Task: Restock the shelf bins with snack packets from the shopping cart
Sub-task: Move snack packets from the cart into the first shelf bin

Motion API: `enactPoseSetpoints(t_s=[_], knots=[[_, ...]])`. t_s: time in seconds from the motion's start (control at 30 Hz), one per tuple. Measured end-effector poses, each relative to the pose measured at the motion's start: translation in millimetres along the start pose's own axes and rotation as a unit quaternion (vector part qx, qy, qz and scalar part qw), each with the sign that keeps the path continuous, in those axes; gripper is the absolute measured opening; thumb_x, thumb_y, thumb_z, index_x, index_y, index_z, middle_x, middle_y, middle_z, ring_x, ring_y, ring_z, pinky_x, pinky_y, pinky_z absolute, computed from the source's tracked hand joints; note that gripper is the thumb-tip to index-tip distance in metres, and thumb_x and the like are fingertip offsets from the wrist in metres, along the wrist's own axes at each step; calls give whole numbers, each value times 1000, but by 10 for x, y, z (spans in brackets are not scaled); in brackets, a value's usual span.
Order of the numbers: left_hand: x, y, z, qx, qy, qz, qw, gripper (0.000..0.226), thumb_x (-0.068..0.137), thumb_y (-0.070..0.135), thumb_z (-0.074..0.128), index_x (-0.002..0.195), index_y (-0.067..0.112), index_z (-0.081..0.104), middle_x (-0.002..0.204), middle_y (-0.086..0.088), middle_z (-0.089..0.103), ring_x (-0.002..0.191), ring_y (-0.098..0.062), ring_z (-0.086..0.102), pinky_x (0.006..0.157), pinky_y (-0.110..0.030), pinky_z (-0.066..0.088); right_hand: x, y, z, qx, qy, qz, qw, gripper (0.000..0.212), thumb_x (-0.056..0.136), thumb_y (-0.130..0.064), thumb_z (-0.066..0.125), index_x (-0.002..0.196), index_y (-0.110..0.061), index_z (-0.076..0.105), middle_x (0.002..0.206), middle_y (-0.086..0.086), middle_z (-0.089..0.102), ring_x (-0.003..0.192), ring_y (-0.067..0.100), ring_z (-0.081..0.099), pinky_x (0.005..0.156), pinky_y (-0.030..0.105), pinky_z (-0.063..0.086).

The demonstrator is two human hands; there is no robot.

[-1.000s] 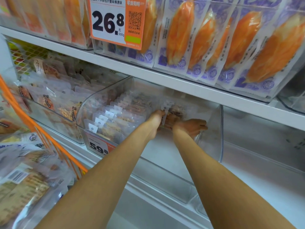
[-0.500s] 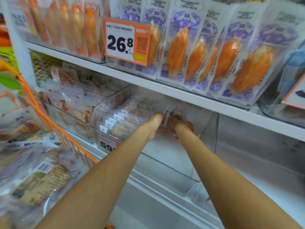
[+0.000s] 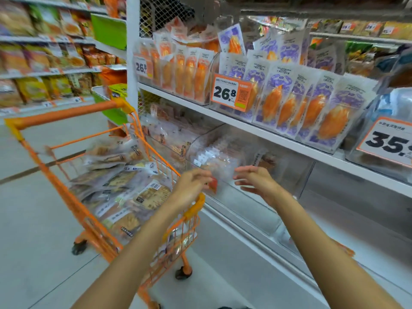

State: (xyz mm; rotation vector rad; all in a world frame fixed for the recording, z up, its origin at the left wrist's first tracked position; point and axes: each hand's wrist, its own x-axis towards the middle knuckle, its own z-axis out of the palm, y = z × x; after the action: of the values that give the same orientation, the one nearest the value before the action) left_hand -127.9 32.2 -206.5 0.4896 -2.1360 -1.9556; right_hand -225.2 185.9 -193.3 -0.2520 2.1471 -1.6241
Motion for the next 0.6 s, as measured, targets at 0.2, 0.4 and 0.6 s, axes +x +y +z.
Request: enactPoseSetpoints(t_s=[0.2, 0.4, 0.6], knots=[[-471, -461, -686, 147, 145, 46, 977, 27, 95, 10, 51, 93, 34, 63, 104, -1, 69, 94, -20, 65, 86, -43, 52, -181, -90, 741, -64, -33, -98, 993, 24, 89, 9, 49, 97, -6, 65, 76, 8, 63, 65, 16, 55, 55, 15, 47], [-545, -667, -1041, 497, 147, -22, 855, 47, 88, 5, 53, 130, 26, 55, 133, -1, 53, 120, -24, 49, 87, -37, 45, -193, 174, 1486, -360, -213, -228, 879, 56, 85, 6, 49, 138, -14, 47, 147, 7, 41, 134, 21, 38, 109, 33, 33], [-425, -845, -1350, 387, 91, -3, 917, 53, 79, -1, 61, 126, 23, 55, 133, 1, 50, 125, -24, 44, 89, -36, 46, -80, 318, 1568, -474, -226, -281, 803, 75, 84, -16, 65, 148, -32, 30, 159, -6, 17, 146, 15, 17, 116, 33, 24]])
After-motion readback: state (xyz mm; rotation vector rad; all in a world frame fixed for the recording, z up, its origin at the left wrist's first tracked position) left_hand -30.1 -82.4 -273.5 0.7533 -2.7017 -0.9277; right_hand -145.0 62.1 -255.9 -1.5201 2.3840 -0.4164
